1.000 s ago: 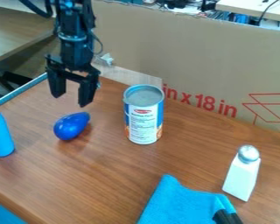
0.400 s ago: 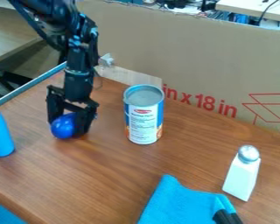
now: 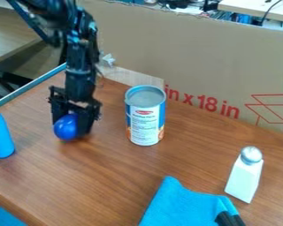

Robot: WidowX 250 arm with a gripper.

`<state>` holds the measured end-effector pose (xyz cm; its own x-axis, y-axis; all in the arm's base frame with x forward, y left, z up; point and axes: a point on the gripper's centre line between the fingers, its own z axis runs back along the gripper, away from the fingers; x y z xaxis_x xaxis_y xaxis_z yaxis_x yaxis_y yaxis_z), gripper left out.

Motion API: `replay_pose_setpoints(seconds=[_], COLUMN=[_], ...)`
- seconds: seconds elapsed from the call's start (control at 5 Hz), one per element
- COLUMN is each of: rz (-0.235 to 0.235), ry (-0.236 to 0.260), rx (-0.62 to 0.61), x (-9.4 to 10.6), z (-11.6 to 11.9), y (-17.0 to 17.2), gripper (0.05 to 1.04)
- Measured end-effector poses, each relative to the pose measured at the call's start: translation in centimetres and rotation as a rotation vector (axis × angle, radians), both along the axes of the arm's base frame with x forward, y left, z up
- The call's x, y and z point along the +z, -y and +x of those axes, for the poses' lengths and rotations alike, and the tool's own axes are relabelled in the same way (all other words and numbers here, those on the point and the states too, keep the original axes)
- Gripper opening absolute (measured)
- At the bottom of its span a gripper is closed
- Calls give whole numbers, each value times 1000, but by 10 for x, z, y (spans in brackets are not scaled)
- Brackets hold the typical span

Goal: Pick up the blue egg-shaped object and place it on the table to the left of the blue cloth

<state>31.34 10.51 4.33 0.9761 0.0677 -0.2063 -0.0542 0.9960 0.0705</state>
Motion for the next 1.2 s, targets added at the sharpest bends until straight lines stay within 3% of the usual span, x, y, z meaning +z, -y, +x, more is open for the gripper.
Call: replay_pose_setpoints(seconds=[0.2, 0.4, 0.6, 0.8, 1.2], rz=[0, 11, 24, 4, -22], ry=[160, 181, 63, 12, 42], rx=[-9, -14, -96, -167, -216], x=[56, 69, 43, 23, -16], z=[-15, -45, -86, -114, -112], y=[12, 20, 45, 68, 93], gripper=[818, 818, 818, 818, 818])
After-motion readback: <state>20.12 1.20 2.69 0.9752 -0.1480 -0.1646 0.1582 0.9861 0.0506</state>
